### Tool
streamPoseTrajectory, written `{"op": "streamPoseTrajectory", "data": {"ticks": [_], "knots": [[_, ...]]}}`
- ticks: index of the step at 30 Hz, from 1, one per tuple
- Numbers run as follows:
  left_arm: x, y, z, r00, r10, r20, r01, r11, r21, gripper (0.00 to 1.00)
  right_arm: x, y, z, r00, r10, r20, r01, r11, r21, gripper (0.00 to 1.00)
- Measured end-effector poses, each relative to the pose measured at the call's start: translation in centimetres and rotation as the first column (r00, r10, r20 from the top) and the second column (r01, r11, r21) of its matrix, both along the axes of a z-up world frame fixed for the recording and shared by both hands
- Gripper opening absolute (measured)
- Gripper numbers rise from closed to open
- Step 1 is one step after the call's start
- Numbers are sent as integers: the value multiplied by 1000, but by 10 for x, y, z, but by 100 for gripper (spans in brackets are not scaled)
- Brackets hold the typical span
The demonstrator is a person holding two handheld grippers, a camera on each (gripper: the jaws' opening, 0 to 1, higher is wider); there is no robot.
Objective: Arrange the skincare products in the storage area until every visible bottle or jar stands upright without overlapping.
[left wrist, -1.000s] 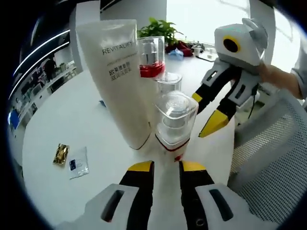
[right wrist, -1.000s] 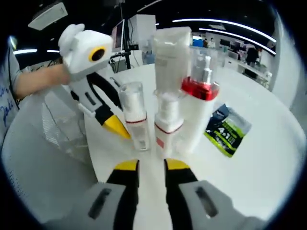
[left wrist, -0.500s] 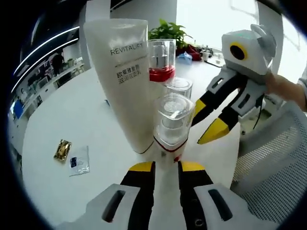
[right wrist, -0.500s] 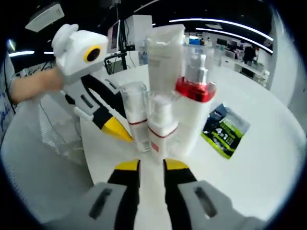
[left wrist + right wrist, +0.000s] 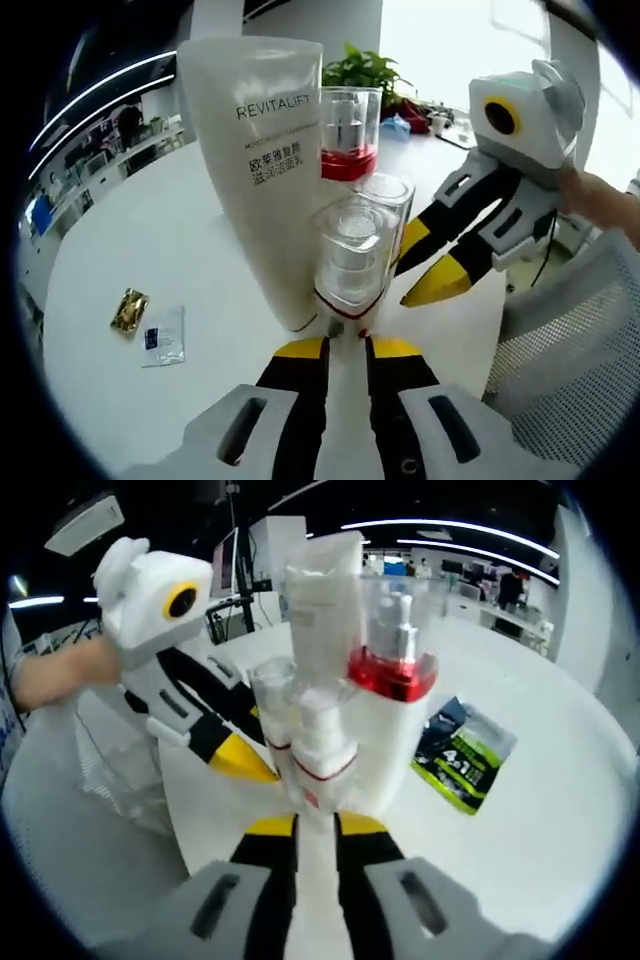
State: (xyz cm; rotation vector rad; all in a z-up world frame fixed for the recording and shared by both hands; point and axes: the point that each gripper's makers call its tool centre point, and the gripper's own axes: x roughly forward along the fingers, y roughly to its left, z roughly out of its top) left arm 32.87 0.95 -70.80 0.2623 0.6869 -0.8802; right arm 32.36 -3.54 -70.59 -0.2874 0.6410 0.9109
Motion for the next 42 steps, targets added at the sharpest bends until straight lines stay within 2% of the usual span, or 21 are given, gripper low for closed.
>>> {"op": "streamPoseTrajectory", "data": {"ticks": [13, 32, 42], "knots": [[5, -1, -2, 999, 47, -10, -47, 999, 0, 12, 4, -1, -2, 1000, -17, -4, 17, 1000, 2, 12], [7, -2, -2, 998, 66, -18, -66, 998, -5, 15, 8, -2, -3, 999, -37, -6, 37, 999, -1, 11], [4, 2, 6, 998, 57, -6, -57, 998, 0, 22, 4, -1, 3, 999, -35, -1, 35, 999, -2, 13]]}}
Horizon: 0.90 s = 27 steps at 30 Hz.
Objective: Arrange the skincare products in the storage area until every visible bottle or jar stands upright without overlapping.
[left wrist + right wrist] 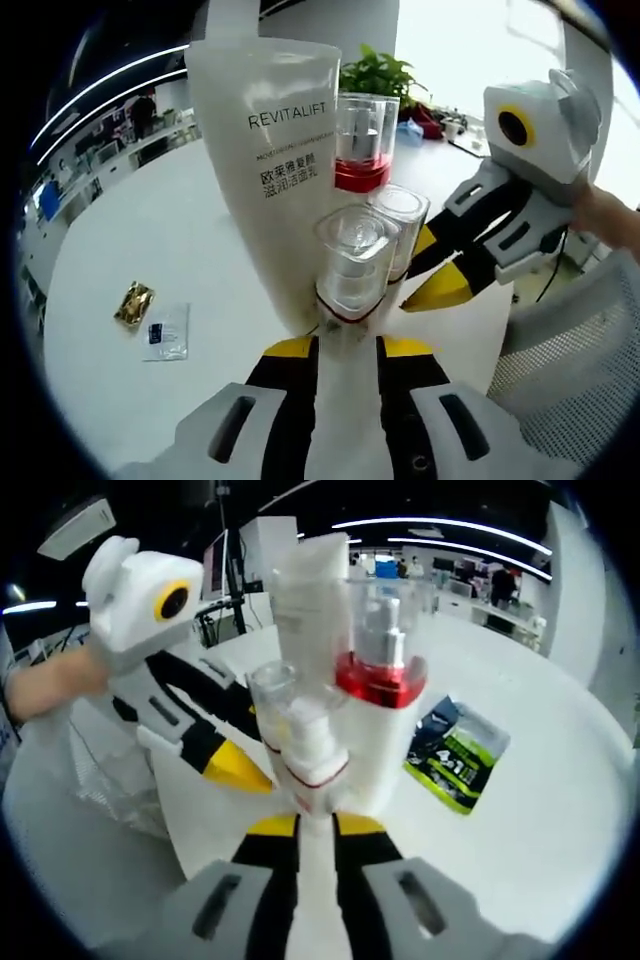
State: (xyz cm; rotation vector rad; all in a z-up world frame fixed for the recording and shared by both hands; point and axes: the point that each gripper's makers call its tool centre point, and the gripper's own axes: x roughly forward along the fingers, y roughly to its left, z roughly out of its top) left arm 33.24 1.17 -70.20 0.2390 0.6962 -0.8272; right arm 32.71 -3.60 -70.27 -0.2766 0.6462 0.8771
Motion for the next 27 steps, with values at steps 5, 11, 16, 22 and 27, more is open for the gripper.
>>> {"op": "streamPoseTrajectory", "data": {"ticks": [5, 11, 16, 22, 27], "knots": [[-1, 6, 6, 1000, -4, 16, 3, 1000, 14, 27, -2, 0, 5, 1000, -7, 13, 7, 1000, -5, 16], [-2, 12, 16, 999, -10, 42, 9, 1000, 9, 34, -7, -5, 18, 999, -32, 34, 32, 999, -3, 22], [-2, 21, 26, 998, -3, 61, 3, 1000, 6, 44, -14, -7, 32, 996, -71, 55, 71, 997, 6, 31], [-7, 32, 37, 997, -13, 81, 13, 1000, -1, 55, -26, -8, 44, 990, -132, 56, 132, 991, 1, 42], [-14, 50, 47, 995, -11, 96, 12, 1000, -4, 65, -34, -3, 56, 982, -176, 65, 177, 984, -2, 50]]}}
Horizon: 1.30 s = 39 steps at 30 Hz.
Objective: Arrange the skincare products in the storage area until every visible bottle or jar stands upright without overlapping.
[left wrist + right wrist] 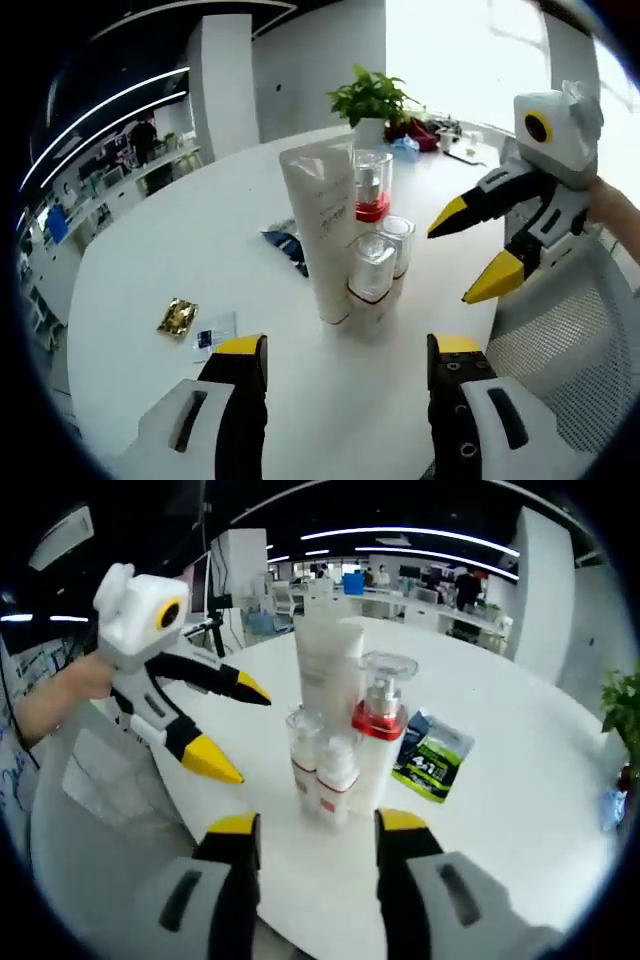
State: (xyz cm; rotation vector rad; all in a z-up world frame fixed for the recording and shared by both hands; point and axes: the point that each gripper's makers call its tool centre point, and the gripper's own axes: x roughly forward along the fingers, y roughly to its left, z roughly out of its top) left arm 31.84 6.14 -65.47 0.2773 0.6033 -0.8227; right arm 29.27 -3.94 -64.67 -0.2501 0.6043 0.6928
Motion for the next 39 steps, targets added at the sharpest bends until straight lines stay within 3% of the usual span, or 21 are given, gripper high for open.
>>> {"op": "streamPoseTrajectory", "data": {"ticks": [15, 25, 31, 39], "knots": [[-20, 79, 23, 999, 25, 30, -26, 999, 36, 85, -11, 20, 21, 993, -112, 37, 112, 994, 3, 73], [-29, 119, 26, 999, 6, 32, -8, 998, 61, 95, -19, 39, 25, 985, -168, 27, 168, 986, 14, 80], [-29, 135, 23, 999, -16, 31, 13, 996, 91, 97, -22, 41, 32, 978, -203, 46, 204, 979, -13, 85], [-30, 128, 35, 998, -39, 42, 37, 998, 47, 97, -27, 38, 32, 977, -209, 41, 210, 977, -42, 90]]}}
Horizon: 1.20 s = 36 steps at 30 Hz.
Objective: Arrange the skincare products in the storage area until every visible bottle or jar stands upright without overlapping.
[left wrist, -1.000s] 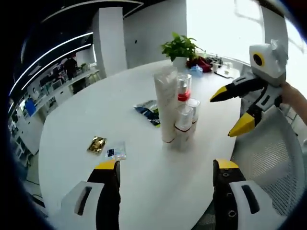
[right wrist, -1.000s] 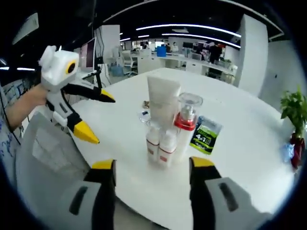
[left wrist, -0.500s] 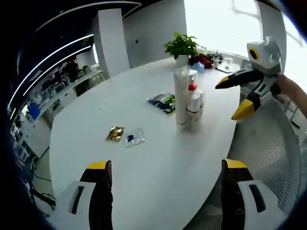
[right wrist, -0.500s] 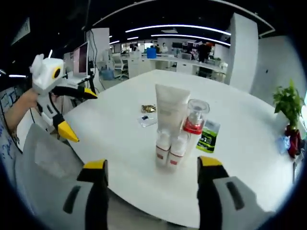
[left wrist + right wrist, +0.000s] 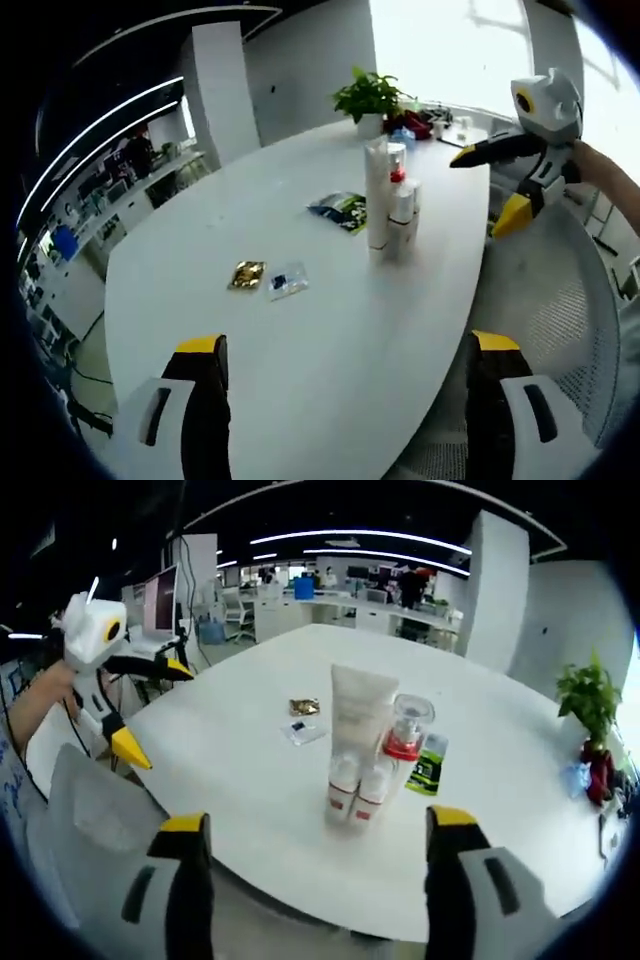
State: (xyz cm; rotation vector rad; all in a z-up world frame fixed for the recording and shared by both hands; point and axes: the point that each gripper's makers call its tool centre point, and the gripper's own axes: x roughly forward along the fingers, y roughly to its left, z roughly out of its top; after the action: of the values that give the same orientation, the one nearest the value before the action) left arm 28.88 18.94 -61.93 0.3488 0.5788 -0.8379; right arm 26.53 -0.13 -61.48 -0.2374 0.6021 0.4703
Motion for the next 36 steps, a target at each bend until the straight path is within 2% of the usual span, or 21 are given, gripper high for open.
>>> {"op": "streamPoseTrajectory", "data": {"ticks": [2, 5, 11, 17, 19, 24, 31, 36], "knots": [[3, -1, -2, 1000, 13, 5, -13, 1000, -5, 97, 2, -5, -3, 1000, 9, -7, -9, 1000, -7, 91], [2, 0, -9, 1000, 23, -5, -23, 999, 23, 97, 4, -10, -3, 1000, 24, -7, -24, 1000, 3, 91], [8, -3, -7, 997, 79, 14, -79, 997, 9, 97, 12, -20, -5, 997, 70, -13, -70, 997, 24, 93], [9, -6, -9, 991, 134, 28, -134, 991, 15, 97, 18, -37, -11, 994, 103, -26, -102, 995, 20, 100], [9, -9, -9, 987, 153, 42, -154, 988, 16, 97, 18, -41, -13, 993, 114, -26, -113, 993, 14, 100], [10, -14, -7, 981, 183, 57, -184, 983, 13, 97, 24, -50, -11, 991, 132, -11, -132, 990, 52, 100], [11, -17, -7, 973, 219, 78, -222, 975, 33, 97, 23, -56, -16, 981, 190, -33, -187, 979, 75, 100], [9, -18, -8, 970, 235, 68, -237, 971, 35, 97, 25, -59, -15, 978, 208, -29, -205, 975, 83, 100]]}}
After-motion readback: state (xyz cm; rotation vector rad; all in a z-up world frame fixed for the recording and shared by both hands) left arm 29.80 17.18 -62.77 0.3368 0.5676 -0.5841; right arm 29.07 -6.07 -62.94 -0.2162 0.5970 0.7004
